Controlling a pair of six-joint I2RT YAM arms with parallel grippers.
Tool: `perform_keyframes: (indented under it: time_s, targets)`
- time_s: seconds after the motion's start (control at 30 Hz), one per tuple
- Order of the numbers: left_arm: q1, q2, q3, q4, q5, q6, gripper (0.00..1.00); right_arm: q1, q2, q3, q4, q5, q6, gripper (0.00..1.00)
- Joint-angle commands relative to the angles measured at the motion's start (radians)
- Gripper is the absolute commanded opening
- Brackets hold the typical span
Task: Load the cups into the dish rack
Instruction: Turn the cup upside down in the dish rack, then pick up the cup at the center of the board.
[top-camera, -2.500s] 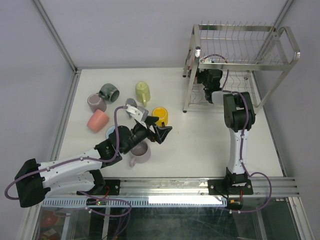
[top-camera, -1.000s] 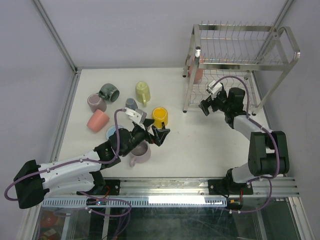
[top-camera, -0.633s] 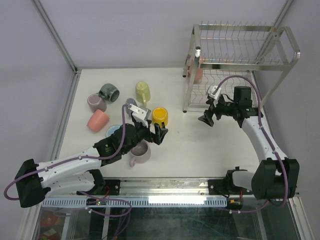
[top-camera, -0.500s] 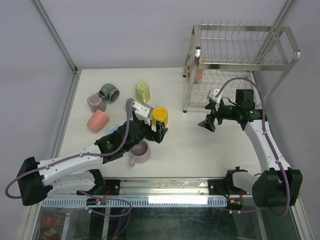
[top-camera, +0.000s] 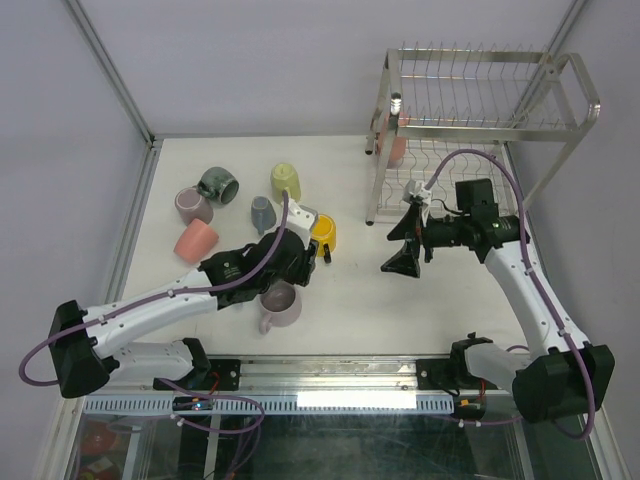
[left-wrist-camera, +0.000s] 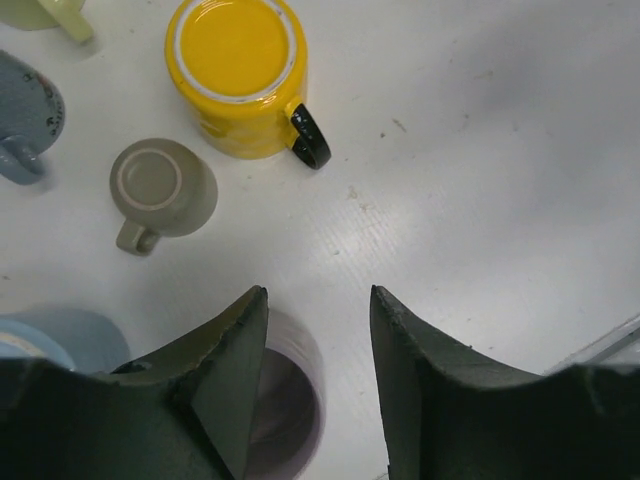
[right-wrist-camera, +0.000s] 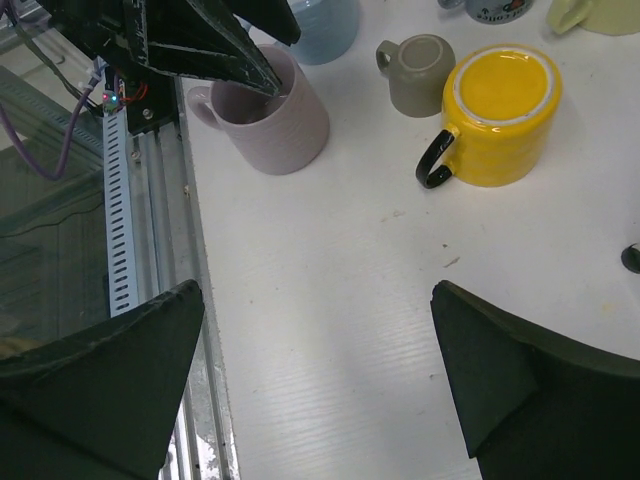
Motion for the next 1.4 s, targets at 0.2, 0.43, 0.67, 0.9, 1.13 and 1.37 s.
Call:
perform_keyframes:
  time_s: [0.2, 0.43, 0.67, 0.9, 1.13, 1.37]
  targets:
    - [0.042, 0.136, 0.209, -0.453, -0.055, 0.168, 0.40, -0.003, -0.045, -0.084, 0.078, -0.029, 0.076, 0.99]
    - [0.184, 0.194, 0.170, -0.430, 0.084, 0.286, 0.34, -0.013, -0.043, -0.101, 0.065, -0.009, 0.059, 0.99]
    - [0.202, 0.205, 0.168, -0.421, 0.171, 0.328, 0.39, -0.026, -0.034, -0.105, 0.061, -0.003, 0.056, 0.99]
    - [0.223, 0.205, 0.159, -0.408, 0.209, 0.352, 0.48, -0.032, -0.028, -0.105, 0.057, -0.005, 0.053, 0.99]
    - [0.250, 0.259, 0.154, -0.399, 0.251, 0.376, 0.48, -0.036, -0.025, -0.104, 0.052, -0.004, 0.051, 0.99]
    - [0.257, 0.308, 0.154, -0.400, 0.252, 0.383, 0.47, -0.038, -0.022, -0.101, 0.046, -0.004, 0.048, 0.99]
